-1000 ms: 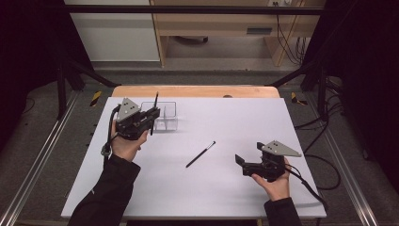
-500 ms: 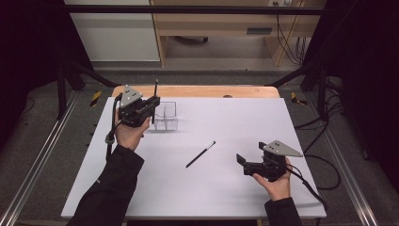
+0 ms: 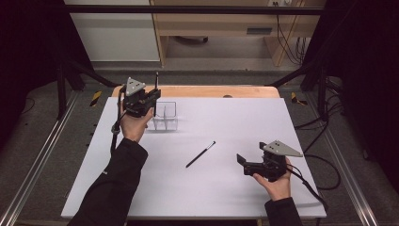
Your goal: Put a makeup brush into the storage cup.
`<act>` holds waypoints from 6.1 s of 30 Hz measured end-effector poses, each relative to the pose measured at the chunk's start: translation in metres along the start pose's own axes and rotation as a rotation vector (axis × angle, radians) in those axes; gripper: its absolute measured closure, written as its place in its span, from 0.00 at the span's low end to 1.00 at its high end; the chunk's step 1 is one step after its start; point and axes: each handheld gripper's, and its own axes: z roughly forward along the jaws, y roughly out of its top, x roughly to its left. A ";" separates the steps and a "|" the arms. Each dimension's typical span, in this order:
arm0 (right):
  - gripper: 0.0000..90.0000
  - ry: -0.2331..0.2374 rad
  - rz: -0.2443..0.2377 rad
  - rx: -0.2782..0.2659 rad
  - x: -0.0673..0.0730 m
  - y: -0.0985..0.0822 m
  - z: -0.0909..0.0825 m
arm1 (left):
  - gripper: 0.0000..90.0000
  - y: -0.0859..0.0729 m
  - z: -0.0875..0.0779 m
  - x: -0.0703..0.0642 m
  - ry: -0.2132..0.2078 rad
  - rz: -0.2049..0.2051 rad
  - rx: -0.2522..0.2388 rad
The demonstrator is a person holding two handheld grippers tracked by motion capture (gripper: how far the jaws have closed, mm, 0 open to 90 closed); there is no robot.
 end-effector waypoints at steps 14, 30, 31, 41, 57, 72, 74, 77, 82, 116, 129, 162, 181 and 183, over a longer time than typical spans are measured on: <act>0.03 -0.005 0.004 -0.001 -0.001 0.000 -0.001 | 0.92 0.002 0.029 0.010 0.037 -0.026 0.004; 0.03 -0.003 0.007 -0.008 -0.002 0.001 -0.002 | 0.92 -0.011 0.054 0.022 0.056 -0.050 0.005; 0.03 -0.003 0.006 -0.008 -0.002 0.001 -0.002 | 0.92 -0.012 0.055 0.022 0.057 -0.044 0.005; 0.04 -0.002 0.007 -0.008 -0.001 0.001 -0.002 | 0.92 -0.028 0.062 0.022 0.068 -0.021 0.035; 0.04 0.001 0.002 -0.001 0.000 -0.001 0.000 | 0.92 -0.053 0.060 0.027 0.069 -0.041 0.038; 0.04 0.006 0.005 0.001 0.001 -0.001 0.002 | 0.92 -0.071 0.056 0.025 0.066 -0.016 0.068; 0.04 0.008 0.004 0.001 0.002 -0.001 0.002 | 0.91 -0.071 0.056 0.026 0.067 -0.023 0.071; 0.04 0.008 0.004 0.001 0.002 0.000 0.002 | 0.91 -0.071 0.054 0.026 0.067 -0.022 0.081; 0.04 0.009 0.004 -0.001 0.002 0.000 0.002 | 0.88 -0.069 0.051 0.026 0.062 -0.018 0.091; 0.04 0.027 -0.012 -0.027 0.009 0.014 -0.002 | 0.17 -0.060 -0.043 0.002 -0.072 0.070 0.075; 0.04 0.030 -0.029 -0.026 0.012 0.020 0.001 | 0.15 -0.080 -0.074 -0.001 -0.091 0.073 0.078; 0.05 0.086 -0.085 0.032 0.031 0.029 0.024 | 0.13 -0.136 -0.104 -0.016 -0.117 0.063 0.142; 0.05 0.106 -0.138 0.095 0.046 0.036 0.051 | 0.12 -0.139 -0.104 -0.014 -0.122 0.069 0.154; 0.06 0.107 -0.150 0.105 0.048 0.037 0.055 | 0.12 -0.140 -0.104 -0.013 -0.122 0.070 0.158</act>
